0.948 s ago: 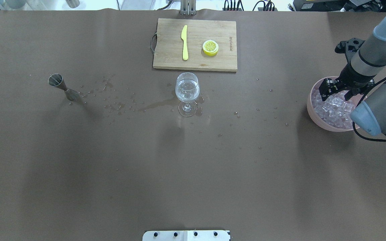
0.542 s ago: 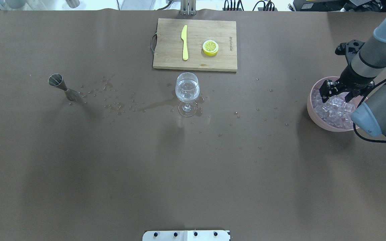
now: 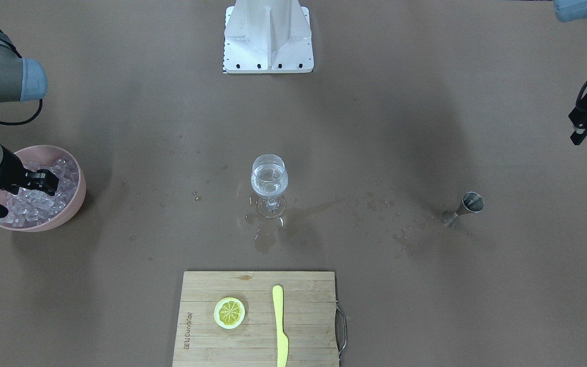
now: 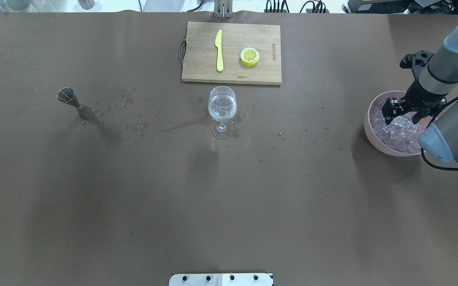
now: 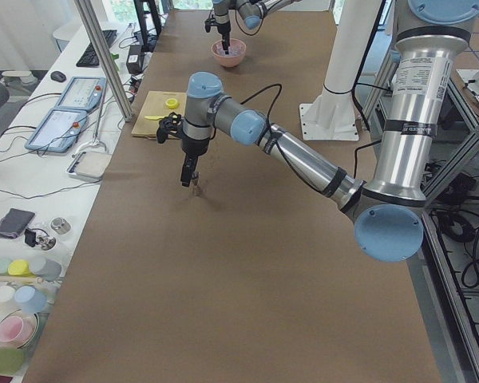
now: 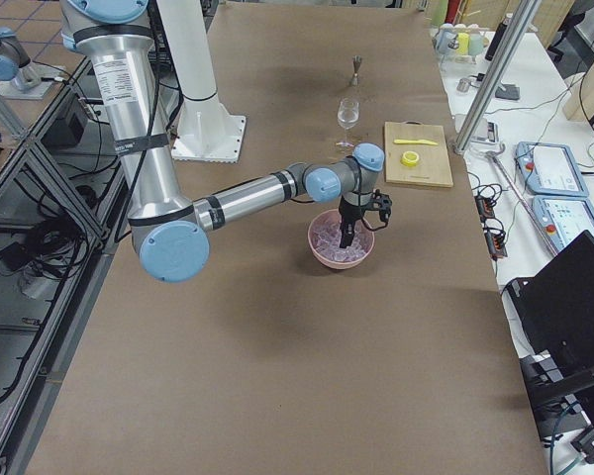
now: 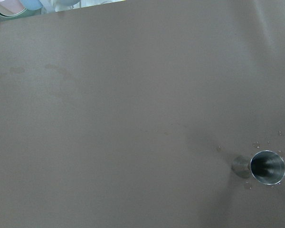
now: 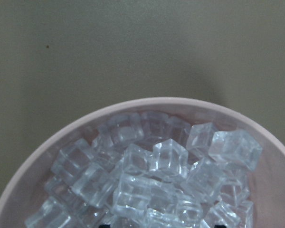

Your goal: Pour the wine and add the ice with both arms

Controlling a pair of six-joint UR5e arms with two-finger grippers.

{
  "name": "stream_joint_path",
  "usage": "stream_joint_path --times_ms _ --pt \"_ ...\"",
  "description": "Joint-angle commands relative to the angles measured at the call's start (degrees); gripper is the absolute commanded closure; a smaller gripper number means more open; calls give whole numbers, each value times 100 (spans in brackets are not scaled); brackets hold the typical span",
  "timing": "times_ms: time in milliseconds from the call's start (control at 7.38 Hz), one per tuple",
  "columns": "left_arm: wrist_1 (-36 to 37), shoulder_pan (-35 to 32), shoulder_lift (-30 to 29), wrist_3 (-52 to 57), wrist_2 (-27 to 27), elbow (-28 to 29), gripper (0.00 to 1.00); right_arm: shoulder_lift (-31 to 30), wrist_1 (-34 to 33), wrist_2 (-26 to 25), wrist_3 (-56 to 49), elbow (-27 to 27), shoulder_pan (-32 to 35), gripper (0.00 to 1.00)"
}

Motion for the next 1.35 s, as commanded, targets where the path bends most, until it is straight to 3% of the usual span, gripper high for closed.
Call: stream_joint_path --times_ms 0,135,677,812,1219 --pt "0 -9 -5 -4 1 -4 2 0 9 2 -20 -18 0 64" --pt "-9 -44 -5 -4 1 5 2 53 9 -85 -11 52 -9 99" --pt "0 -53 -5 -4 1 23 2 184 -105 246 -160 367 244 100" --pt "0 -53 -5 -4 1 23 2 307 -184 631 -152 526 455 100" --pt "-18 -385 4 397 -16 5 2 965 -115 793 452 975 466 100"
